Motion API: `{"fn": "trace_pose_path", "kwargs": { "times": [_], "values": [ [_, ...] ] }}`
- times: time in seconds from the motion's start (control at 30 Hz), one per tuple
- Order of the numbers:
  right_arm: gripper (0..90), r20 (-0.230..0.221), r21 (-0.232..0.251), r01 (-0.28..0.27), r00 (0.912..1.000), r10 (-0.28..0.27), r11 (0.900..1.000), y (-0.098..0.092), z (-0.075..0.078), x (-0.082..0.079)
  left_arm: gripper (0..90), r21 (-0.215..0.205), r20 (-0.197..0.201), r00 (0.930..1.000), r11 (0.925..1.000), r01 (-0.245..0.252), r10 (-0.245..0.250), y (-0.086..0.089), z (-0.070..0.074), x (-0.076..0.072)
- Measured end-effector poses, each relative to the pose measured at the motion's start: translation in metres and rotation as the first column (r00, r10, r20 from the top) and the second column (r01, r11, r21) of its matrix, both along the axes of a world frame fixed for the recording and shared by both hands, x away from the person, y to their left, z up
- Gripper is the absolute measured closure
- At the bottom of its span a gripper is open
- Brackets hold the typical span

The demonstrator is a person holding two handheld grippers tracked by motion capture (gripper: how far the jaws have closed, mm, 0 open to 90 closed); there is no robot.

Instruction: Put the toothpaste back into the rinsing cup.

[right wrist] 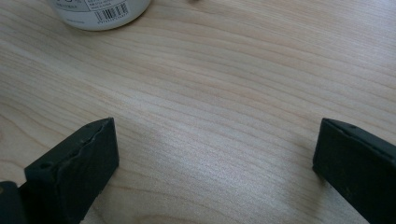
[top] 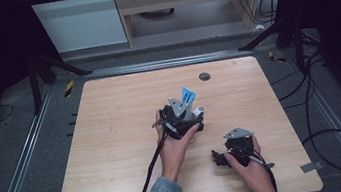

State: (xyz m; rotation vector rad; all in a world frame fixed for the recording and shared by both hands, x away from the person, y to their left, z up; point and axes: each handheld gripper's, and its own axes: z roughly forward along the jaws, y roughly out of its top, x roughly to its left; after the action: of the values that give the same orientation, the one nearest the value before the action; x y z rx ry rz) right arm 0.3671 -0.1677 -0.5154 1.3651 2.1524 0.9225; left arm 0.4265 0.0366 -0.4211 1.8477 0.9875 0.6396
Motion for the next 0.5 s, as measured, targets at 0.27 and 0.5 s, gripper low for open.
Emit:
{"fn": "trace_pose_path", "kwargs": {
  "times": [0.27,0.5],
  "values": [
    [0.5,0.000,0.000,0.000,1.0000,0.000,1.000,0.000,0.000,0.000,5.7,0.029,0.009,0.9999,0.9995,0.012,-0.012,0.005,0.002,-0.008],
    [0.5,0.000,0.000,0.000,1.0000,0.000,1.000,0.000,0.000,0.000,5.5,0.048,0.032,0.9989,0.9983,0.034,-0.036,0.008,0.006,-0.013]
  ]
}}
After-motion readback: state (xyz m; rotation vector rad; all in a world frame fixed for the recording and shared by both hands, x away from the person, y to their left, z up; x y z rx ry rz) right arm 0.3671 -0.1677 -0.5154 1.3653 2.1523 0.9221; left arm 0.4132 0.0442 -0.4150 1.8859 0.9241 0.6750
